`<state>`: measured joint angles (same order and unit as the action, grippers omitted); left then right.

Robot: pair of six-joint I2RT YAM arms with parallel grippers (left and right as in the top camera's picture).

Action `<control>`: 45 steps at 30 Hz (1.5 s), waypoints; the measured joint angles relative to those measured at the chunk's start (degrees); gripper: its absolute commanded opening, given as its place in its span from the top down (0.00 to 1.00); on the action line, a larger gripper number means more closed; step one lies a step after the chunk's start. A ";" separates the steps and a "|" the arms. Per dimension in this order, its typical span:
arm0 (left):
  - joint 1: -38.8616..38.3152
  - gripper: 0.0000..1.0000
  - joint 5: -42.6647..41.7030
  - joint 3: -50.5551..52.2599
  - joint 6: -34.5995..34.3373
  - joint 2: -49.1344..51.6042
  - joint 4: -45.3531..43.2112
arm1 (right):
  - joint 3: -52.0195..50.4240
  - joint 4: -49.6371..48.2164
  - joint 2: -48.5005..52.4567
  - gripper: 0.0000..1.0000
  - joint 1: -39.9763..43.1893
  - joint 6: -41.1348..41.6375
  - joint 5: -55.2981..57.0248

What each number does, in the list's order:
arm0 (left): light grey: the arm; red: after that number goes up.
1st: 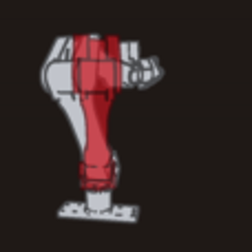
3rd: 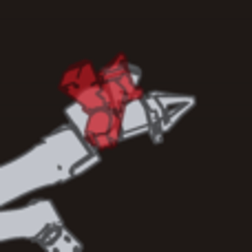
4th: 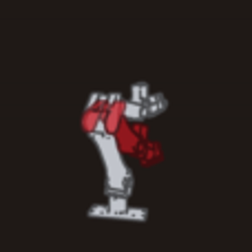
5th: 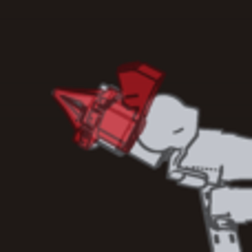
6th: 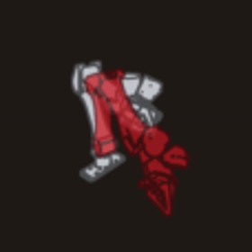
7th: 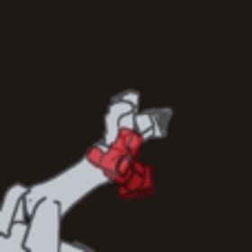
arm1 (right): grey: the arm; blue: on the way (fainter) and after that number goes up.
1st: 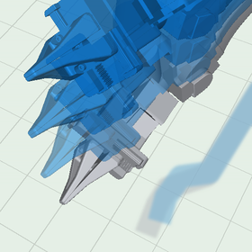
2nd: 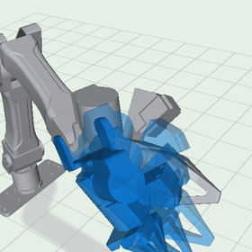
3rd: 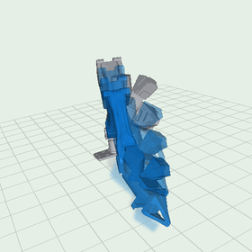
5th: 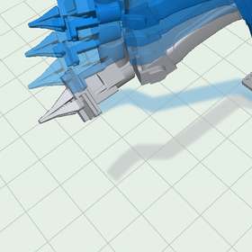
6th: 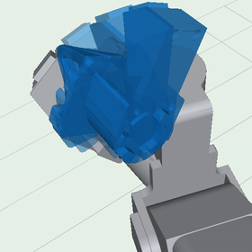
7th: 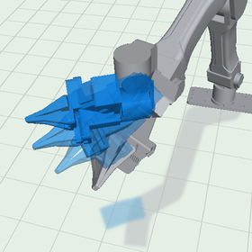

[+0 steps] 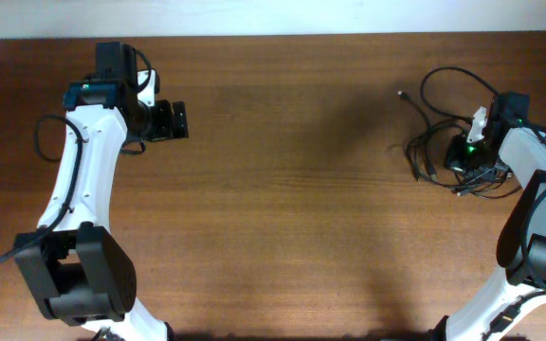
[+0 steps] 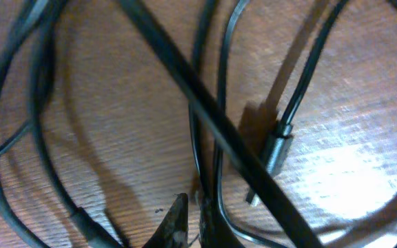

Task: Untangle cables

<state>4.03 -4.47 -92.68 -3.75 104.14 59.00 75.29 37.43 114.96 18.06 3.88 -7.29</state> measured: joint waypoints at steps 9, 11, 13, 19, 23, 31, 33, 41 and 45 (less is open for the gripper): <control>0.00 0.01 0.02 0.00 -0.02 0.00 0.00 | 16.90 17.77 0.20 0.96 -0.59 -1.31 -15.21; 0.02 0.01 0.00 0.00 -0.02 0.00 -0.02 | 19.87 19.65 0.07 0.96 -2.73 -3.37 -16.52; 0.00 0.01 0.00 0.00 -0.02 0.00 0.02 | 19.10 19.80 0.07 0.96 -5.51 -4.22 -16.68; 0.00 0.01 0.00 0.00 0.00 0.00 0.00 | 7.37 12.15 0.13 0.96 -10.25 -4.63 -12.87; 0.00 0.01 0.00 0.00 -0.02 0.00 0.00 | 4.90 9.73 0.13 0.96 -9.90 -3.21 -8.57; 0.00 0.01 0.00 0.00 -0.02 0.00 0.00 | 16.94 16.87 0.39 0.38 -9.94 -5.97 -10.12; 0.00 0.01 0.00 0.00 -0.02 0.00 -0.02 | 16.94 15.41 0.39 0.02 -10.29 -8.00 -10.14; 0.00 0.01 0.00 0.00 -0.02 0.00 -0.02 | 16.94 14.84 0.39 0.02 -10.29 -9.66 -10.10; 0.00 0.01 0.00 0.00 -0.02 0.00 0.00 | 16.94 14.84 0.39 0.02 -10.29 -9.88 -10.12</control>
<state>4.03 -4.47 -92.68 -3.77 104.14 59.00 92.23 52.27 115.35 7.77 -6.00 -17.41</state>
